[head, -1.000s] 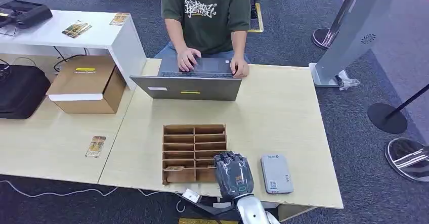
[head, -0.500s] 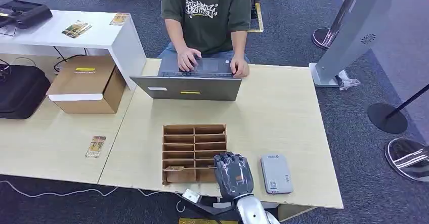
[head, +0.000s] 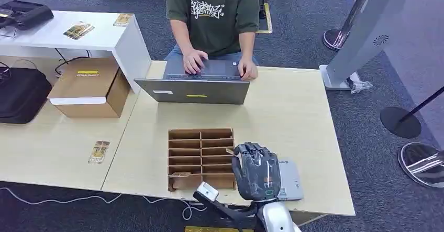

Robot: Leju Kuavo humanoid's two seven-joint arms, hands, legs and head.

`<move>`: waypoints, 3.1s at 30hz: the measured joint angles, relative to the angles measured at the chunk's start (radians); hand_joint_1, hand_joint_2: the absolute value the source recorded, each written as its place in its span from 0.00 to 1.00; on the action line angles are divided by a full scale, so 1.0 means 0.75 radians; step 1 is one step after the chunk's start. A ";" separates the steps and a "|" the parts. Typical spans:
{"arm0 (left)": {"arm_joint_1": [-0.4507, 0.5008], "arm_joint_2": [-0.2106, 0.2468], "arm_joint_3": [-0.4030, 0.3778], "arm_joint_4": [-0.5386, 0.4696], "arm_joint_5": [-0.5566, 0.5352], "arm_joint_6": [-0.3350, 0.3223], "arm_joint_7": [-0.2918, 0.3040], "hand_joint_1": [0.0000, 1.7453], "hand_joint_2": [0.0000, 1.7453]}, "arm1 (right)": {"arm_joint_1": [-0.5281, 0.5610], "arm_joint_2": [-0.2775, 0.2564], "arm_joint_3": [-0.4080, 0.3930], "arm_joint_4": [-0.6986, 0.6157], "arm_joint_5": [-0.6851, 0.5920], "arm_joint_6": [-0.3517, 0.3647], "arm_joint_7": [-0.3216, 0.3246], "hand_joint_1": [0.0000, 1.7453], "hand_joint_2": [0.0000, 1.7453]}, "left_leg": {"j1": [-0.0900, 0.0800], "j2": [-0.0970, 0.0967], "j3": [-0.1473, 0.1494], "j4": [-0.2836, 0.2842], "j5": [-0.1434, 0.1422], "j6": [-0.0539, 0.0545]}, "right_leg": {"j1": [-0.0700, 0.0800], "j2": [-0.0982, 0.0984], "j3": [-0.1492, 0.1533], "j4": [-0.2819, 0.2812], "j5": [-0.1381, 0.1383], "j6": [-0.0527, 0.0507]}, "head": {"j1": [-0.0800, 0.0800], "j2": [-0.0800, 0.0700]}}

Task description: Pass the card to the sensor for recognition and then transmit it.

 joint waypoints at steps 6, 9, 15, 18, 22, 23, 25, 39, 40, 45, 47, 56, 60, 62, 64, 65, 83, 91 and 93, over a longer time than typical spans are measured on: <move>0.000 -0.006 0.011 -0.011 -0.007 0.006 0.000 0.00 0.00 | 0.070 -0.003 -0.056 -0.166 0.000 -0.159 0.075 0.91 1.00 | 0.000 0.000 0.000 0.000 0.000 0.000 | 0.000 0.000 0.000 0.000 0.000 0.000 | -0.001 0.000; 0.001 -0.006 0.014 -0.011 -0.018 0.015 -0.004 0.00 0.00 | 0.116 -0.006 -0.121 -0.263 0.000 -0.210 0.050 0.93 1.00 | 0.000 0.000 0.000 0.000 0.000 0.000 | 0.000 0.000 0.000 0.000 0.000 0.000 | -0.001 0.000; 0.000 -0.007 0.024 -0.011 -0.024 0.018 -0.007 0.00 0.00 | 0.223 0.074 -0.295 -0.472 0.001 -0.419 -0.056 0.94 1.00 | 0.000 0.000 0.000 0.000 0.000 0.000 | 0.000 0.000 0.000 0.000 0.000 0.000 | -0.001 0.000; -0.002 -0.009 0.029 -0.012 -0.024 0.021 -0.007 0.00 0.00 | 0.254 0.102 -0.334 -0.531 0.001 -0.494 -0.053 0.88 1.00 | 0.000 0.000 0.000 0.000 0.000 0.000 | 0.000 0.000 0.000 0.000 0.000 0.000 | 0.000 0.000; -0.002 -0.010 0.031 -0.012 -0.024 0.022 -0.007 0.00 0.00 | 0.279 0.121 -0.374 -0.575 0.001 -0.524 -0.040 0.92 1.00 | 0.000 0.000 0.000 0.000 0.000 0.000 | 0.000 0.000 0.000 0.000 0.000 0.000 | -0.001 0.000; -0.001 -0.010 0.031 -0.012 -0.027 0.025 -0.007 0.00 0.00 | 0.281 0.126 -0.387 -0.590 0.001 -0.524 -0.038 0.93 1.00 | 0.000 0.000 0.001 0.000 0.000 0.000 | 0.000 0.000 0.000 0.000 0.000 0.000 | 0.000 0.000; -0.001 -0.009 0.031 -0.012 -0.033 0.031 -0.007 0.00 0.00 | 0.282 0.132 -0.404 -0.613 0.001 -0.525 -0.038 0.94 1.00 | 0.000 0.000 0.001 0.000 0.000 0.000 | 0.000 0.000 0.001 0.000 0.000 0.000 | 0.000 0.000; 0.000 -0.021 0.035 -0.024 -0.022 0.015 -0.007 0.00 0.00 | 0.237 0.256 -0.584 -0.720 -0.157 -0.525 -0.287 0.91 1.00 | 0.000 0.000 0.000 0.000 0.000 0.000 | 0.000 0.000 0.001 0.000 0.000 0.000 | 0.000 0.000; 0.000 -0.022 0.036 -0.027 -0.022 0.014 -0.007 0.00 0.00 | 0.237 0.259 -0.598 -0.719 -0.173 -0.525 -0.317 0.91 1.00 | 0.000 0.000 0.000 0.000 0.000 0.000 | 0.000 0.000 0.001 0.000 0.000 0.000 | 0.000 0.000; -0.001 -0.023 0.036 -0.031 -0.040 0.016 -0.004 0.00 0.00 | 0.206 0.262 -0.659 -0.693 -0.203 -0.525 -0.389 0.92 1.00 | 0.000 0.000 0.000 0.000 0.000 0.000 | 0.000 0.000 0.001 0.000 0.000 0.000 | 0.000 0.000; -0.002 -0.019 0.036 -0.031 -0.047 0.025 -0.002 0.00 0.00 | 0.181 0.262 -0.679 -0.674 -0.204 -0.524 -0.401 0.91 1.00 | 0.000 0.000 0.001 0.000 0.000 0.000 | 0.000 -0.001 0.002 0.000 0.000 0.000 | 0.000 0.000; -0.008 0.011 0.035 -0.001 -0.085 0.074 -0.003 0.00 0.00 | 0.074 0.249 -0.703 -0.548 -0.120 -0.524 -0.401 0.91 1.00 | 0.000 -0.001 0.002 0.000 0.000 0.000 | 0.000 -0.001 0.003 0.000 0.000 0.000 | -0.001 0.000; -0.009 0.029 0.034 0.025 -0.100 0.086 -0.008 0.00 0.00 | 0.001 0.236 -0.701 -0.462 -0.048 -0.524 -0.344 0.92 1.00 | 0.000 0.000 0.002 0.000 0.001 0.000 | 0.000 0.000 0.003 0.000 0.001 0.000 | 0.000 0.000; -0.016 0.043 0.029 0.046 -0.115 0.091 -0.015 0.00 0.00 | -0.085 0.225 -0.680 -0.382 -0.012 -0.524 -0.275 0.91 1.00 | 0.000 0.002 0.003 0.000 0.001 0.000 | 0.000 0.002 0.003 0.000 0.002 0.000 | 0.000 0.000; -0.021 0.057 0.028 0.063 -0.125 0.095 -0.018 0.00 0.00 | -0.167 0.215 -0.639 -0.299 -0.006 -0.524 -0.213 0.92 1.00 | 0.000 0.002 0.003 0.000 0.002 0.000 | 0.000 0.002 0.003 0.000 0.003 -0.001 | 0.000 0.000; -0.021 0.063 0.026 0.071 -0.131 0.096 -0.018 0.00 0.00 | -0.210 0.207 -0.611 -0.251 -0.006 -0.524 -0.189 0.92 1.00 | 0.000 0.002 0.003 0.000 0.003 -0.001 | 0.000 0.002 0.003 0.000 0.003 -0.001 | -0.001 0.000; -0.045 0.171 -0.086 0.204 -0.210 0.102 -0.002 0.00 0.00 | -0.996 0.083 -0.229 0.715 0.001 -0.522 0.097 0.98 1.00 | 0.000 0.003 0.003 0.000 0.007 0.000 | 0.000 0.002 0.002 0.001 0.007 -0.001 | -0.001 0.000; -0.050 0.191 -0.167 0.231 -0.211 0.106 0.004 0.00 0.00 | -1.252 0.064 -0.060 1.092 0.001 -0.524 0.169 0.99 1.00 | 0.000 0.002 0.003 0.001 0.007 0.000 | 0.000 0.002 0.002 0.001 0.007 -0.001 | -0.001 0.000; -0.051 0.195 -0.186 0.237 -0.211 0.106 0.004 0.00 0.00 | -1.310 0.064 -0.012 1.165 0.001 -0.525 0.186 0.98 1.00 | 0.000 0.002 0.003 0.001 0.007 0.000 | 0.000 0.002 0.002 0.001 0.007 -0.001 | -0.001 0.000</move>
